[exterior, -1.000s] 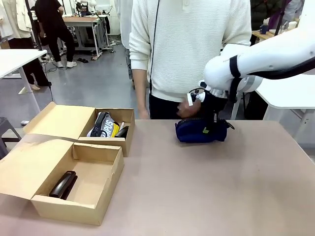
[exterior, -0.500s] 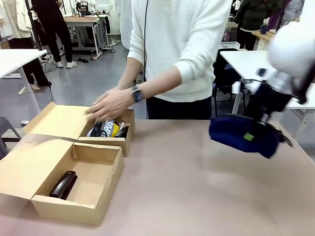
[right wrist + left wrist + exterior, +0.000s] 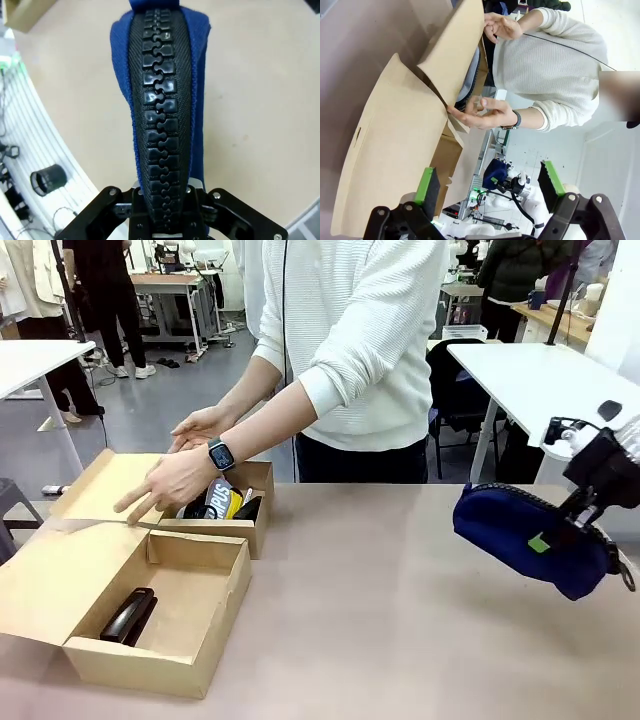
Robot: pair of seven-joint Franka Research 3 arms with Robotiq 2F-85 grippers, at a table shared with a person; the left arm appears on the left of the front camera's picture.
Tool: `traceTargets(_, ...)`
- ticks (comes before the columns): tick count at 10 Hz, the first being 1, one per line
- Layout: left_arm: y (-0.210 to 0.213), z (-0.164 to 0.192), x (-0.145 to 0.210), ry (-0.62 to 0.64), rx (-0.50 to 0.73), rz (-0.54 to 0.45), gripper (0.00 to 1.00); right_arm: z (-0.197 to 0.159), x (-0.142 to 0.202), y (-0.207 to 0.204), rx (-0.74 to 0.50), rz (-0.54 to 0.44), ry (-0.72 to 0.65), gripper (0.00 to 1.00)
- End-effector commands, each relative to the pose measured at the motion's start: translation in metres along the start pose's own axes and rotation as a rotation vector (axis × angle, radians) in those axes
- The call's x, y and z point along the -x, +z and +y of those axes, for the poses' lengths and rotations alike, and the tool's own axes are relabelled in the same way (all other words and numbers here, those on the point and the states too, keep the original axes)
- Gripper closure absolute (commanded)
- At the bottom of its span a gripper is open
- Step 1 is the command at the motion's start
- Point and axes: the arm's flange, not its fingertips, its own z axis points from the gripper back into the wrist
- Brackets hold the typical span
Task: Place items inside the box.
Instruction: Pick up a Pencil pouch or Stapler and place it inside the Mailer Box closest to the robot.
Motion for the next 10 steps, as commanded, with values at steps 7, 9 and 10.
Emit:
traceTargets(7, 0.002, 0.0, 0.001, -0.019, 0.006, 0.011, 0.0, 0.087, -0.087, -0.054, -0.09, -0.013, -0.673, 0.93)
traceTargets(9, 0.002, 0.0, 0.001, -0.019, 0.006, 0.011, 0.0, 0.085, -0.051, -0.022, -0.132, -0.07, -0.775, 0.93)
traceTargets(10, 0.002, 0.0, 0.001, -0.019, 0.006, 0.011, 0.0, 0.09, -0.026, -0.001, -0.129, -0.117, -0.809, 0.93)
